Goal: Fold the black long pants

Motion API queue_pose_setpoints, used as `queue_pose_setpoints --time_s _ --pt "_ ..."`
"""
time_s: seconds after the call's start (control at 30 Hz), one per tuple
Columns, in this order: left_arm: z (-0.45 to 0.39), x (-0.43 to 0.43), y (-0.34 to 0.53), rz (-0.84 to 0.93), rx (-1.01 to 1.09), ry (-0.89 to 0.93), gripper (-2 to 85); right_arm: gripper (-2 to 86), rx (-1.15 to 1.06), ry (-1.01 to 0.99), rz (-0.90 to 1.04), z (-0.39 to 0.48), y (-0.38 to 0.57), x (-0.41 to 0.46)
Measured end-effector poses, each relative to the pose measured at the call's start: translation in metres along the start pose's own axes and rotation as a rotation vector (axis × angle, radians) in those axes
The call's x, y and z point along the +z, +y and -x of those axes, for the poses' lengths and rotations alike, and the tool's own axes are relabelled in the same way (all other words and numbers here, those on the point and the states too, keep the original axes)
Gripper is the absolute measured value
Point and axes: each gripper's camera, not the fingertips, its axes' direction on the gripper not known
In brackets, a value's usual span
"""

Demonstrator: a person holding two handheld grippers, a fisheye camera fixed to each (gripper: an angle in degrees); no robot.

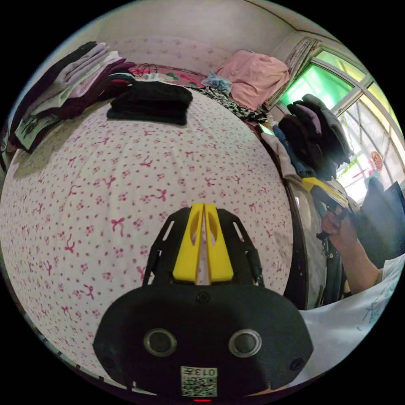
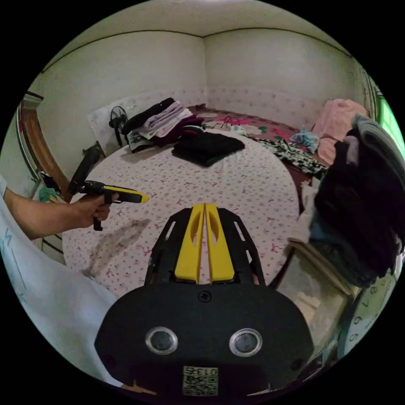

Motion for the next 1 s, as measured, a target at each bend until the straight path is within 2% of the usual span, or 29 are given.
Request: queue_pose_setpoints --time_s 0.2,0.47,0.67,1.0 --pt "0.083 -0.086 -0.012 -0.037 0.022 -0.035 -0.3 0.0 -0.018 -0.163 0.14 0.08 -0.043 0.081" --pt "0.143 -0.175 -0.057 0.002 0.203 -0.069 -0.1 0.9 0.267 -0.245 0.215 0.142 -0.074 0.166" --pt "0.173 -0.218 -0.134 0.005 0.272 -0.078 1.6 3.0 0.323 -0.186 0.27 0.16 -0.1 0.204" --pt "0.169 -0.273 -0.282 -0.107 0.268 -0.072 7.9 9.3 0.254 0.083 0.188 0.109 -0.193 0.246"
